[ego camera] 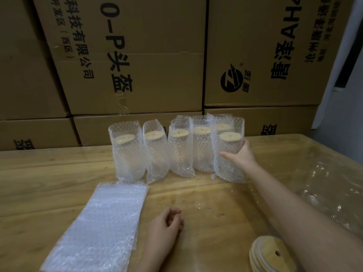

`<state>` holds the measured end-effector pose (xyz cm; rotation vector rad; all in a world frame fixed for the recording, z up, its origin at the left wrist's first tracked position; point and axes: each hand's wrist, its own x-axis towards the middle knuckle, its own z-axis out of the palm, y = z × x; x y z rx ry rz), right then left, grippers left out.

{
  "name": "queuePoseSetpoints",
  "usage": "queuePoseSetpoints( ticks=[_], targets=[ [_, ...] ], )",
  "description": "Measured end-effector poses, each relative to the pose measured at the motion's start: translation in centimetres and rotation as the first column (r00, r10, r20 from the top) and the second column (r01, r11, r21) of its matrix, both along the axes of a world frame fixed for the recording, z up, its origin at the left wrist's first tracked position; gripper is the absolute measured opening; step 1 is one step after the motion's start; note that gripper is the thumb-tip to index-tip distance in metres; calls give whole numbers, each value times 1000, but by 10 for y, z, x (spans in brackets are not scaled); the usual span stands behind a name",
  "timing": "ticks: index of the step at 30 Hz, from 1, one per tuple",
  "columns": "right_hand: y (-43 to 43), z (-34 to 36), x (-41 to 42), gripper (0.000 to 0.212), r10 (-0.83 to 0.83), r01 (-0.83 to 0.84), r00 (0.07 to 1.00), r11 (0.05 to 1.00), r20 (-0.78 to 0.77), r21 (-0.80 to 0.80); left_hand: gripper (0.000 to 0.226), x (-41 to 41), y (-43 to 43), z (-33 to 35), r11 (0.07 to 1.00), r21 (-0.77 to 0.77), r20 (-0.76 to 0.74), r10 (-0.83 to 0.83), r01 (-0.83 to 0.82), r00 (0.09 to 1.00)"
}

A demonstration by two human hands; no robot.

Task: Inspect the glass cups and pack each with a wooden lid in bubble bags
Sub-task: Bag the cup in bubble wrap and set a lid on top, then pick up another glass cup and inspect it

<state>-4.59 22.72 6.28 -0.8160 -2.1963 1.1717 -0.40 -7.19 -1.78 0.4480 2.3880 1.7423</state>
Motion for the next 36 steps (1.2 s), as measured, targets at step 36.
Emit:
queuePoseSetpoints(
  ticks=[36],
  targets=[
    [-70, 77, 254, 37, -468, -4, 679, 767, 565, 641, 15, 77, -37, 27, 989, 121, 81, 78, -88, 994]
  ],
)
